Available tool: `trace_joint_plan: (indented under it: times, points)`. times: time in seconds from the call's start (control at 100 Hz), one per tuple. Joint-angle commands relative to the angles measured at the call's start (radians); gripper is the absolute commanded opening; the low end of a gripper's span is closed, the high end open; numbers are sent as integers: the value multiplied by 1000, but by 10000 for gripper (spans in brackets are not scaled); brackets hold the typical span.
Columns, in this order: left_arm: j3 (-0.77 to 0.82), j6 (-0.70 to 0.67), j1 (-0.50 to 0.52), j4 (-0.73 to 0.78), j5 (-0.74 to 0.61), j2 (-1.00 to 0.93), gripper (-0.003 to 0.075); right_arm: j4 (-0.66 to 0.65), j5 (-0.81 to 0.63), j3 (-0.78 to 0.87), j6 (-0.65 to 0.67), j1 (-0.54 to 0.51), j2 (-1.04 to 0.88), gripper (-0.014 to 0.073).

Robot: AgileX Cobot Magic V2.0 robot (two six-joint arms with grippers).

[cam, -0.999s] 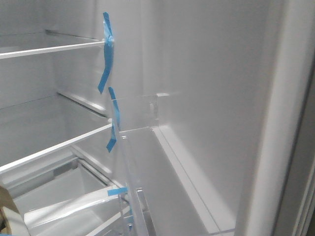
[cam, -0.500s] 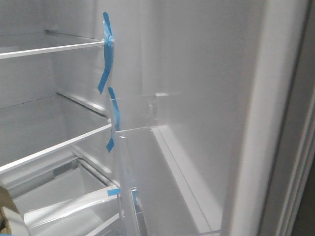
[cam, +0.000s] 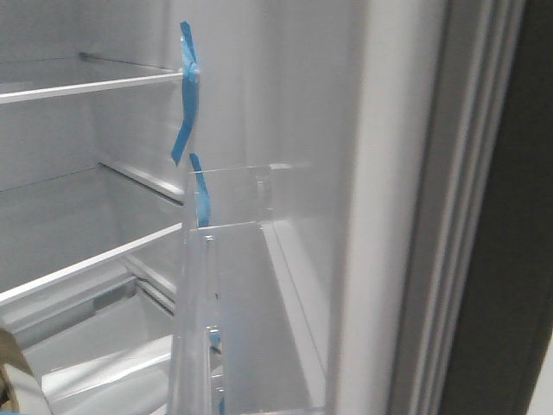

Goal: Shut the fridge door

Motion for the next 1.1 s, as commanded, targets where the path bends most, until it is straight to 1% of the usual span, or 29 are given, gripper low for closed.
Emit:
trace_joint_plan:
  times: [0.0,0.15,0.33,1.089]
  points:
    - [28,-4,-8,-2,-77,19,-21,1,-107,-32,-1,23,26,-76]
    - [28,-4,-8,-2,-77,19,-21,8,-151,-32,-1,57,60,-76]
    - [28,-4,-8,-2,-77,19,-21,32,-174,-32,-1,70,106,-76]
    - [28,-4,-8,-2,-77,19,-20,34,-374,-32,-1,202,294,-76]
